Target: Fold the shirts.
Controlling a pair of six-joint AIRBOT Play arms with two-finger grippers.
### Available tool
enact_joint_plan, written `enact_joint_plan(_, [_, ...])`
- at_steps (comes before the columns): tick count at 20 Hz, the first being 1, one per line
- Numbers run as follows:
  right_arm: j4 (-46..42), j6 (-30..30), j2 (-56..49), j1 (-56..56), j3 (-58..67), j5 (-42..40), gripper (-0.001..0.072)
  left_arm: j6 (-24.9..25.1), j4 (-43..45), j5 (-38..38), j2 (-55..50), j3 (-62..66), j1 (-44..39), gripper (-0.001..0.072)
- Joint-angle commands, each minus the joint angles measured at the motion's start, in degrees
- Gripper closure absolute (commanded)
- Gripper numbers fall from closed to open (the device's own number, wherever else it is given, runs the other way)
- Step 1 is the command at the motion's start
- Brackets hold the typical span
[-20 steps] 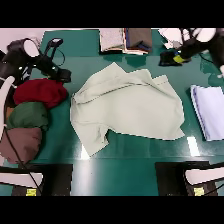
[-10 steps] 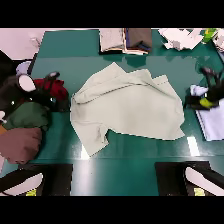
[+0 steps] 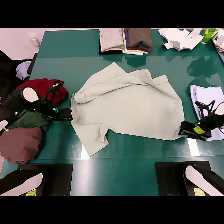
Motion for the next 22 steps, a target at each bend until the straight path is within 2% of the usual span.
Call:
enact_joint_plan(1, [1.57, 0.57, -2.27, 1.36, -0.85, -4.59, 0.0257, -0.02, -0.33, 0.13, 0.09, -0.28, 0.04, 0.0289])
enact_joint_plan(4, [1.57, 0.72, -5.09, 3.37, 0.59, -5.22, 0.0268, -0.02, -0.31, 0.13, 0.09, -0.28, 0.02, 0.0288])
enact_joint_plan(6, [1.20, 0.70, -5.84, 5.25, 0.87, -6.14, 0.0490, 0.00, -0.17, -0.24, 0.09, -0.28, 0.04, 0.0288])
enact_joint_plan(7, [1.01, 0.72, -5.84, 6.08, 0.83, -6.16, 0.0626, 0.00, 0.28, -0.98, 0.09, -0.31, 0.04, 0.0287])
enact_joint_plan(8, [1.07, 0.72, -5.68, 6.67, 0.85, -6.12, 0.0694, 0.02, 0.63, -1.73, 0.09, -0.31, 0.04, 0.0282])
enact_joint_plan(9, [1.05, 0.72, -5.31, 7.10, 0.83, -6.12, 0.0695, 0.02, 0.79, -2.08, 0.09, -0.31, 0.04, 0.0259])
enact_joint_plan(12, [1.11, 0.70, -2.95, 7.43, 0.83, -7.21, 0.0694, 0.66, 0.81, -0.85, 0.07, -0.33, 0.04, 0.0258])
enact_joint_plan(16, [1.09, 0.70, -0.57, 7.43, 0.83, -7.50, 0.0695, 0.63, 0.09, 6.05, -1.33, -2.43, 0.04, 0.0258])
enact_joint_plan(21, [1.16, 0.70, 0.22, 7.43, 0.83, -7.26, 0.0695, 0.68, -3.13, 5.90, -7.43, -3.19, 0.02, 0.0260])
enact_joint_plan(22, [1.18, 0.70, 0.22, 7.43, 0.85, -7.26, 0.0694, 0.70, -4.13, 6.21, -7.61, -3.17, 0.02, 0.0288])
